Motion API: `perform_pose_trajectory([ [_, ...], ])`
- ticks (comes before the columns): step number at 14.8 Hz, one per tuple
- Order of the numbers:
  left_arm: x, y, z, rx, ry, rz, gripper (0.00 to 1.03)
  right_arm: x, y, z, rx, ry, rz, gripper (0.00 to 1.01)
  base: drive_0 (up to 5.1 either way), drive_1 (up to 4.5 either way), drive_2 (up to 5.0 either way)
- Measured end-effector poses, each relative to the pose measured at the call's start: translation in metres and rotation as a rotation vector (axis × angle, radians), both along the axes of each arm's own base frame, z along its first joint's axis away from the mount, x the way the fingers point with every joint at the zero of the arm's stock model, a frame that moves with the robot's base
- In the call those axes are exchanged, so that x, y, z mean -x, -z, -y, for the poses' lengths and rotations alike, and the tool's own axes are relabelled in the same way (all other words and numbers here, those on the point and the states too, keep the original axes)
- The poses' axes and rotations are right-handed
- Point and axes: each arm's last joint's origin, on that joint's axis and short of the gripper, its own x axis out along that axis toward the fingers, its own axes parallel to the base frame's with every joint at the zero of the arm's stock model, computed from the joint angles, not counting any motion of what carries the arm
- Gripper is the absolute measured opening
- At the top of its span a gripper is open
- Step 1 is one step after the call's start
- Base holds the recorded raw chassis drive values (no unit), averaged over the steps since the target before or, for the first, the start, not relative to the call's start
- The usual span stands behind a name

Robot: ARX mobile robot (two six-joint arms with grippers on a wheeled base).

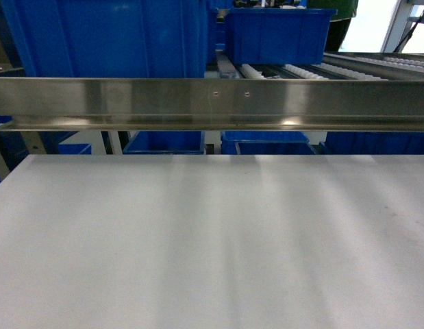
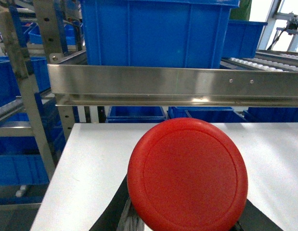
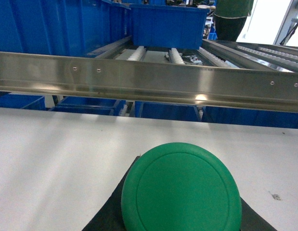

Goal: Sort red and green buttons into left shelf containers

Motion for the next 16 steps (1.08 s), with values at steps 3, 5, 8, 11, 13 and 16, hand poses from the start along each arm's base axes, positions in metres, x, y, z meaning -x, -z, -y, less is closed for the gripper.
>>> perform_pose_trajectory([
  [3,0.0,-0.0001,0.0,0.0,0.0,0.001,0.24,0.0,0.0,0.0,0.0,0.0,0.0,0.26,-5.0,2.35,2.3],
  [5,0.0,-0.0004,0.0,0.0,0.0,0.004,0.24,0.0,-0.0001,0.0,0.0,0.0,0.001,0.26,-5.0,2.32,2.3],
  [8,0.0,-0.0002,0.0,0.0,0.0,0.002,0.24,-0.0001,0.0001,0.0,0.0,0.0,-0.001,0.26,-5.0,2.37,2.4],
  [11,0.0,-0.0003,0.0001,0.0,0.002,0.003,0.24,0.0,-0.0001,0.0,0.0,0.0,0.001,0.26,-4.8,2.56,2.6],
  [13,0.0,-0.0003,-0.0001,0.0,-0.001,0.003,0.24,-0.0001,0.0002,0.0,0.0,0.0,-0.001,0.26,-5.0,2.37,2.4],
  [16,0.0,-0.0001,-0.0001,0.0,-0.001,0.001,0.24,0.0,0.0001,0.0,0.0,0.0,0.0,0.26,-4.9,2.51,2.5],
])
